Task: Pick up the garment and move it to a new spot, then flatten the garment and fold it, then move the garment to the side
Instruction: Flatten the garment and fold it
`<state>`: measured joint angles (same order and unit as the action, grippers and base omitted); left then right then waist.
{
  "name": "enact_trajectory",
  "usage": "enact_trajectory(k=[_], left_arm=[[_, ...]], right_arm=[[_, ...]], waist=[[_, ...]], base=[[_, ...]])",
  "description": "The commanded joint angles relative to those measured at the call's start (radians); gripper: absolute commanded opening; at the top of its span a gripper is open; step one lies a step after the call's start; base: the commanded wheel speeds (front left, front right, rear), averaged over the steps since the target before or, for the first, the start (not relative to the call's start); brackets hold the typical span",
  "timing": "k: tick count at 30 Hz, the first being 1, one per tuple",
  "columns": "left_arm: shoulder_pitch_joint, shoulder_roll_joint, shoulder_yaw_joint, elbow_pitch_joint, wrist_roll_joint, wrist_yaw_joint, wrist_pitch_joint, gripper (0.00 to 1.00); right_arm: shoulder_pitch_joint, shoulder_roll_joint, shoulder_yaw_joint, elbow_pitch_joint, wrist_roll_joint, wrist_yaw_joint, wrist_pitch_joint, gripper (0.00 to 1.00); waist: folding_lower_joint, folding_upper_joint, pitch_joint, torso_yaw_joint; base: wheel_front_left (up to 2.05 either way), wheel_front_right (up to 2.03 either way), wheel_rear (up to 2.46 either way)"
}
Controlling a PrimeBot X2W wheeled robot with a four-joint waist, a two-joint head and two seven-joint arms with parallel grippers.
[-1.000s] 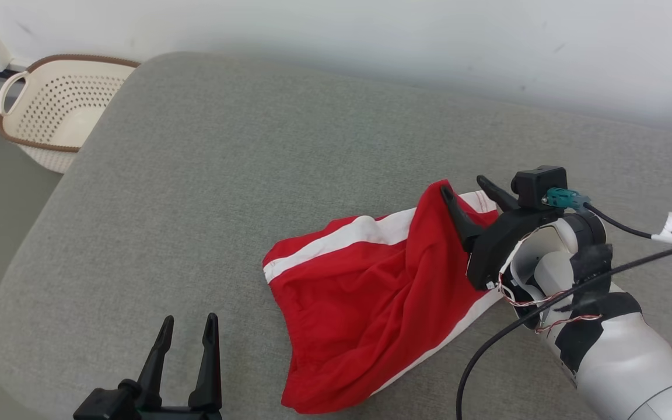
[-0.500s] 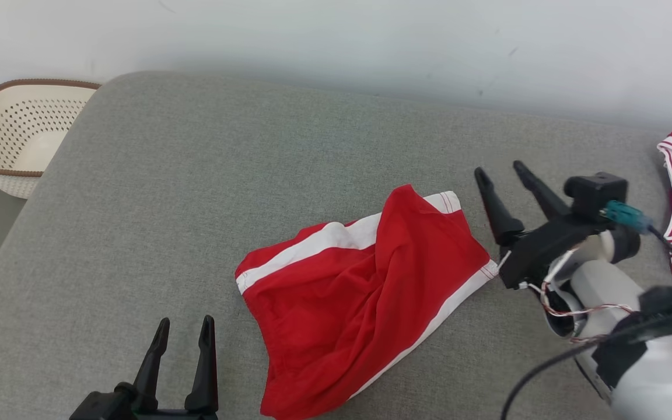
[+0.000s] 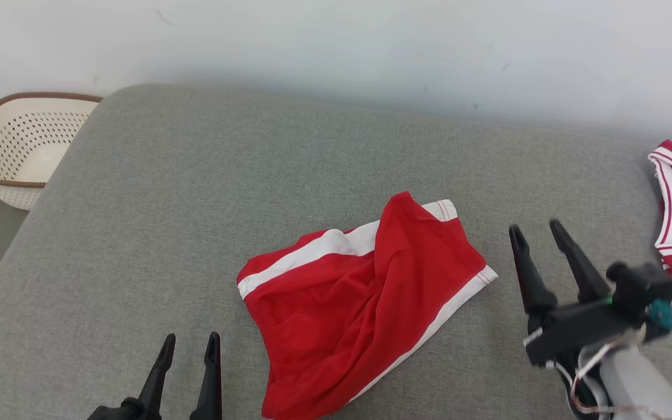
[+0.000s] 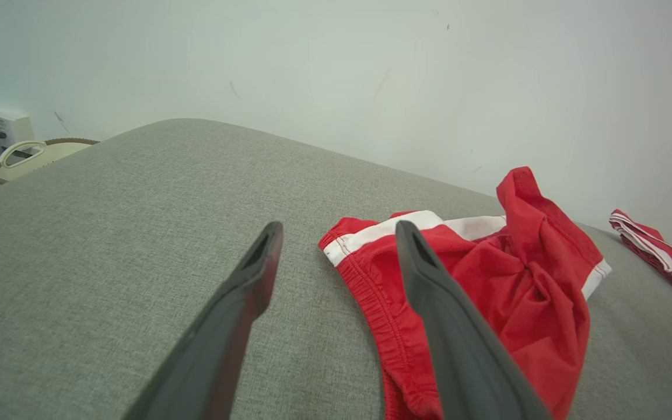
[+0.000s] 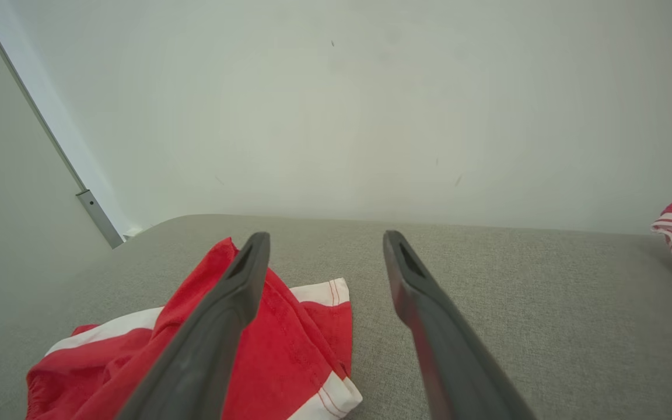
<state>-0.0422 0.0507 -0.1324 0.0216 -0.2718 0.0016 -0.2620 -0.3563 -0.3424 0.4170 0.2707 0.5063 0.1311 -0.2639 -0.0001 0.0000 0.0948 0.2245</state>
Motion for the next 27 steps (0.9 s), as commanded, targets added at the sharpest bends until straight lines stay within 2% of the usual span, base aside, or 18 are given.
enact_trajectory(k=[1, 6, 11, 16, 27], left_arm=[[0.010, 0.000, 0.002, -0.001, 0.001, -0.002, -0.004, 1.00], [0.023, 0.000, -0.002, -0.004, 0.006, 0.000, -0.004, 1.00], [0.017, 0.000, -0.010, -0.005, 0.005, -0.002, -0.004, 1.00], [0.010, 0.000, -0.018, -0.004, -0.002, -0.001, -0.004, 1.00], [-0.010, 0.000, -0.028, -0.006, -0.022, 0.007, -0.004, 1.00]], right_arm=[[0.020, 0.001, -0.006, 0.000, -0.012, -0.001, 0.000, 1.00], [0.113, 0.035, -0.041, -0.015, -0.079, -0.001, 0.039, 1.00], [0.099, 0.031, -0.038, 0.012, -0.107, -0.001, 0.091, 1.00], [0.054, 0.017, -0.005, 0.094, -0.097, -0.001, 0.150, 1.00], [-0.084, 0.004, 0.076, 0.334, -0.034, -0.001, 0.142, 1.00]], waist=[[0.0001, 0.0000, -0.006, 0.002], [0.0001, 0.0000, -0.016, 0.001], [0.0001, 0.0000, -0.017, 0.005], [0.0001, 0.0000, -0.009, 0.028], [0.0001, 0.0000, 0.034, 0.094]], base=[[0.00, 0.00, 0.00], [0.00, 0.00, 0.00], [0.00, 0.00, 0.00], [0.00, 0.00, 0.00], [0.00, 0.00, 0.00]])
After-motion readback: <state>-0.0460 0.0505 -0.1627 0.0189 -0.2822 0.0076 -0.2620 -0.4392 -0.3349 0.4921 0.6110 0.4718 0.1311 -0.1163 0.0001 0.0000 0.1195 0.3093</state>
